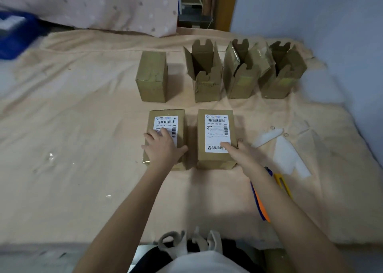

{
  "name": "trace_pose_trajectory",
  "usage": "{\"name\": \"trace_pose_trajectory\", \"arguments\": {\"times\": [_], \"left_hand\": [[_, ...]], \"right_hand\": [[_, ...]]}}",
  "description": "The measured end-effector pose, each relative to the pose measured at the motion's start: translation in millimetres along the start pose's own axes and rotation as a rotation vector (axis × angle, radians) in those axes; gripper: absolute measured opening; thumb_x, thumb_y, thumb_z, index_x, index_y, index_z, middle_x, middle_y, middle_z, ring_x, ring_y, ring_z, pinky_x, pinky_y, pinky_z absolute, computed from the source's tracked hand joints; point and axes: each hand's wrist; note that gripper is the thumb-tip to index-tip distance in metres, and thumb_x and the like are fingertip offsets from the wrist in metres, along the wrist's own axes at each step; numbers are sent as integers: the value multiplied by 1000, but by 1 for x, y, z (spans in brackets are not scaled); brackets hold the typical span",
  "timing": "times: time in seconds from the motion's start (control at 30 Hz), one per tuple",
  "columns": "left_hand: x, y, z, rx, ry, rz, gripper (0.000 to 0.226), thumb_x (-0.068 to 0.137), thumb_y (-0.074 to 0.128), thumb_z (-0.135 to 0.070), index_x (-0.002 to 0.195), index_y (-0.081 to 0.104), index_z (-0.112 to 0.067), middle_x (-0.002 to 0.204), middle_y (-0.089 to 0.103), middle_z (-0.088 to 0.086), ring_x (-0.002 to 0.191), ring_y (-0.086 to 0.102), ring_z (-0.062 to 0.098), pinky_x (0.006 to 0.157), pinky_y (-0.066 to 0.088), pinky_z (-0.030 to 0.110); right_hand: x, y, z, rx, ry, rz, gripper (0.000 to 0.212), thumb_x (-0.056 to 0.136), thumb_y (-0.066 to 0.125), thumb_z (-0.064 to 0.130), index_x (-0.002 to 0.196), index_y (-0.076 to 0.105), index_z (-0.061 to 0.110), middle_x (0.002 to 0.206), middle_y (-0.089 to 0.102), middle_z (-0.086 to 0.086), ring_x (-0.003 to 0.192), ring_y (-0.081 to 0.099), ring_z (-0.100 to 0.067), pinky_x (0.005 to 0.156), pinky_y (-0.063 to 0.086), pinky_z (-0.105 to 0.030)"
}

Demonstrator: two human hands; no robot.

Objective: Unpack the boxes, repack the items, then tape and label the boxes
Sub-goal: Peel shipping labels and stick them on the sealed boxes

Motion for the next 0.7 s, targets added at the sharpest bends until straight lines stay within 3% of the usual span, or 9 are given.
{"name": "trace_pose_trajectory", "arguments": {"times": [0.07,0.2,0.33,0.47,0.57,0.63,0.7], "left_hand": [[2,-7,10,-74,17,-2,80,73,64,-62,125,38,-8,124,43,14,115,40,32,86,44,41],[3,-17,28,-221,17,39,74,75,66,-56,127,40,-10,123,45,12,116,41,31,85,42,40],[5,-30,44,-364,18,102,65,83,59,-45,139,34,-24,127,44,10,114,47,30,87,41,38],[5,-37,61,-294,149,-17,62,92,46,-24,148,22,-37,125,44,7,102,54,30,73,44,35],[6,-35,66,-137,154,-97,47,96,43,-20,141,38,-28,132,39,13,107,49,34,69,39,36],[7,-34,66,-85,113,-144,35,96,43,-24,131,48,-18,126,41,17,102,49,37,68,40,39],[9,-30,66,-78,70,-170,32,91,52,-27,118,55,-9,116,46,21,97,51,38,69,42,41]], "right_hand": [[1,2,0,21,-5,-19,16,87,65,31,91,50,27,102,62,8,90,57,-11,67,43,-24],[-2,8,6,67,-15,-54,42,83,71,29,116,49,15,93,57,12,87,56,-10,71,42,-28],[-5,8,8,59,-33,-63,43,85,70,29,116,47,10,88,47,12,76,51,-1,60,41,-22],[-6,8,8,69,-48,-78,46,85,69,30,118,48,6,90,47,10,77,52,-4,62,42,-24],[-5,11,10,81,-67,-75,48,84,70,30,119,47,7,91,46,11,78,53,-4,62,44,-23],[-8,15,14,57,-77,-78,47,84,71,30,117,46,7,90,45,12,77,53,-3,57,45,-20],[-10,20,20,7,-95,-98,50,80,75,33,114,46,10,93,50,10,80,56,-6,65,51,-23]]}}
Point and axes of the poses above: each hand's wrist, its own x-axis towards the middle knuckle, its own y-axis out of the palm, z = x × y
